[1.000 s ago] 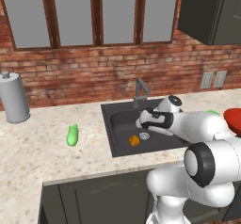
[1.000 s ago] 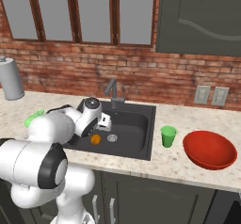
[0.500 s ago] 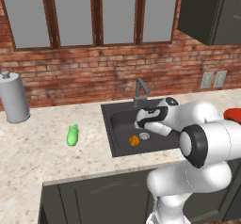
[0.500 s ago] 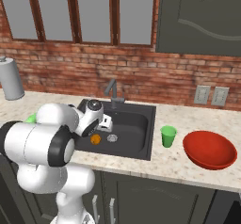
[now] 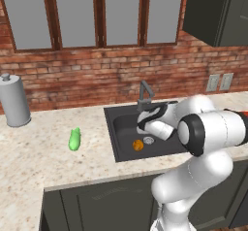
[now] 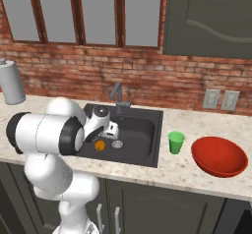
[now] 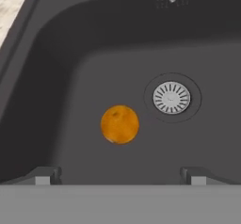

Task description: Remove the corn and orange from the sink. Then move the bowl and cup from the counter to the sink for washing.

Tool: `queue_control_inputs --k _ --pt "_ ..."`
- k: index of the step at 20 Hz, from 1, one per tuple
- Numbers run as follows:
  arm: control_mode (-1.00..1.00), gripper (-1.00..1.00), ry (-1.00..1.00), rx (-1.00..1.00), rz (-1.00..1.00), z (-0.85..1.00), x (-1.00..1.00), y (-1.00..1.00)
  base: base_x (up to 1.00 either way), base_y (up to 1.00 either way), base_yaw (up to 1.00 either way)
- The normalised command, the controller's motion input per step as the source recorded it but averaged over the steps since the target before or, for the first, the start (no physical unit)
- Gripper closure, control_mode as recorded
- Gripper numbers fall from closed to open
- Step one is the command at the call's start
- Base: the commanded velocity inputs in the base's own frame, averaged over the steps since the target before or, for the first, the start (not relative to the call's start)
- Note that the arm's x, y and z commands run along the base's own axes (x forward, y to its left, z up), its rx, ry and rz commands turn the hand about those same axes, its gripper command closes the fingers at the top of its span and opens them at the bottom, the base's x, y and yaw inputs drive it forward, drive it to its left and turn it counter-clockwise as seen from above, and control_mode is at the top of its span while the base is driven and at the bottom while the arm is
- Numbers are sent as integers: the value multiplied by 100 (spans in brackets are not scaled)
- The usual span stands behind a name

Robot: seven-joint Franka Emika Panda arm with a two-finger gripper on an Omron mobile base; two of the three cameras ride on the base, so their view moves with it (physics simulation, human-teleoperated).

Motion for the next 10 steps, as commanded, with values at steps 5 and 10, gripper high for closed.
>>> queue_control_inputs --k 5,10 --pt "-100 -100 5 0 0 -21 17 1 0 0 0" --pt "-100 -100 3 0 0 -19 15 4 0 0 0"
